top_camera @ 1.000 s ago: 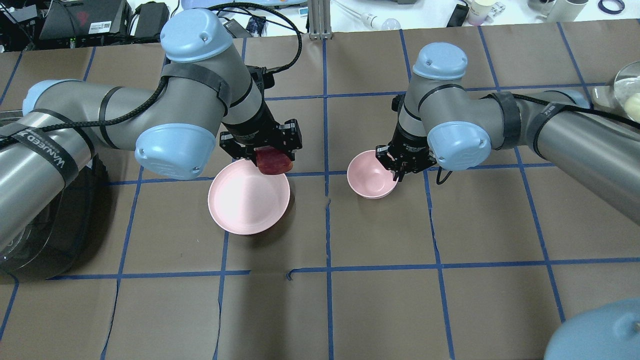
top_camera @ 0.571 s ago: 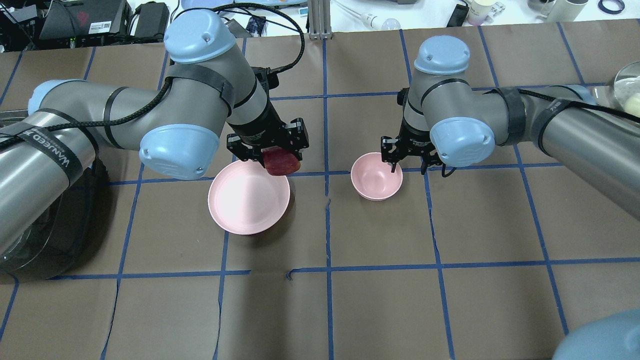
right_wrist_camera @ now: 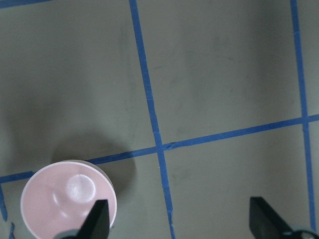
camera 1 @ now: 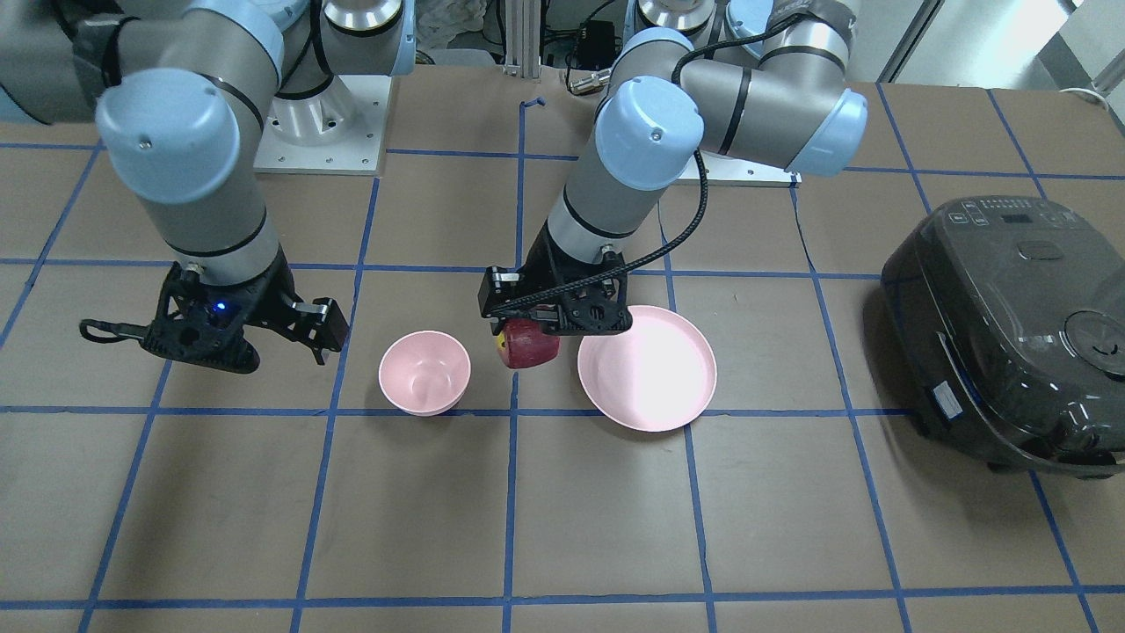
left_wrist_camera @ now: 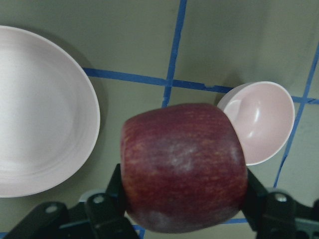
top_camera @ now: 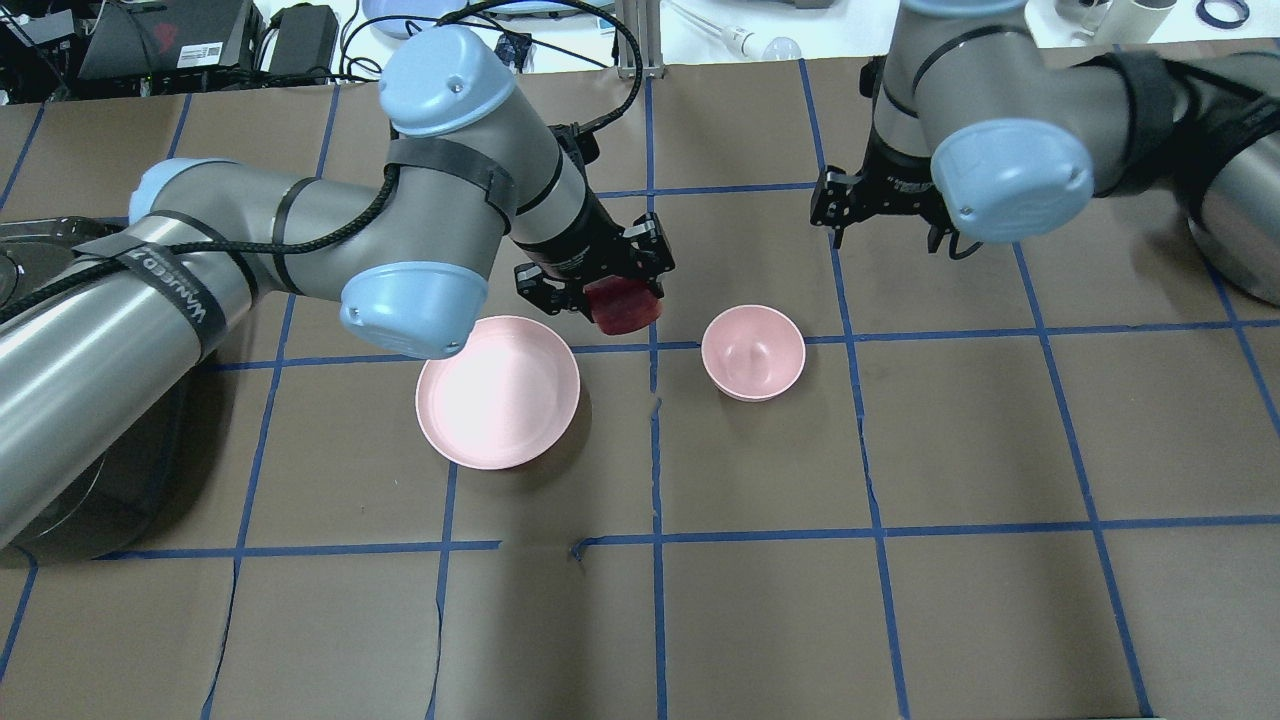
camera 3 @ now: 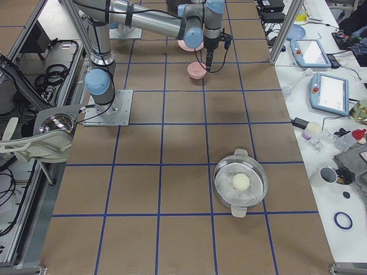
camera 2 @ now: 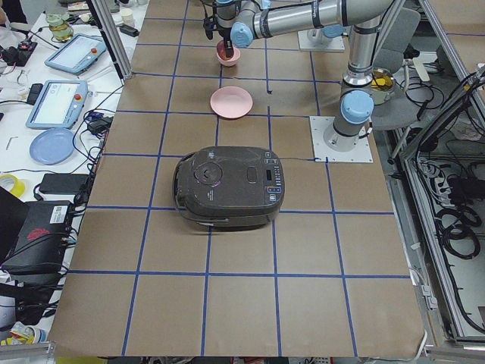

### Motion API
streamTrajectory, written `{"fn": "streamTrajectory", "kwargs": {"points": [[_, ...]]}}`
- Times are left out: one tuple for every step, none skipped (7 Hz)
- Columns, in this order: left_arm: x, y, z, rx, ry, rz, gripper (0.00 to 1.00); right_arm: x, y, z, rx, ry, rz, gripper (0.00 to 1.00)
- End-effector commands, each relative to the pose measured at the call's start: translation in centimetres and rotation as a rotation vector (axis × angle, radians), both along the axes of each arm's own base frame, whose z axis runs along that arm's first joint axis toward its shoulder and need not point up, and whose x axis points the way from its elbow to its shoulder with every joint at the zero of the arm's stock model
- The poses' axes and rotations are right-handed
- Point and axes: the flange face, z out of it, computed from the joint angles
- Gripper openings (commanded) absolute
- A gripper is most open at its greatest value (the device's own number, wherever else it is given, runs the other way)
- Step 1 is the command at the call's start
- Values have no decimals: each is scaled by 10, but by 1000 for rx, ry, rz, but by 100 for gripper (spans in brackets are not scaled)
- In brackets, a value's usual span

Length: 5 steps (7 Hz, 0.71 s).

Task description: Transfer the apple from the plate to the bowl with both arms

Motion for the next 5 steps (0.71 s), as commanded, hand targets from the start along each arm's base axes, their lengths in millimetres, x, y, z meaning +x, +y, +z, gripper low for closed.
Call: {"fn": "streamTrajectory", "kwargs": {"points": [[-46,-2,-29,-22,56,54,12,-3,20,67,-7,4,-2,100],[-63,-7,-37,-15,74,69,12,0,25,78,-29,-8,0,100],[-73,-9,-52,-2,64,58,12,0,28,87,-55,-18,1,100],[-83,-7,-65,-1,61,44,12,4,27,91,-97,-24,9,100],[-89,-5,-72,3,52,33,12,6,25,93,-128,-27,13,100]]}}
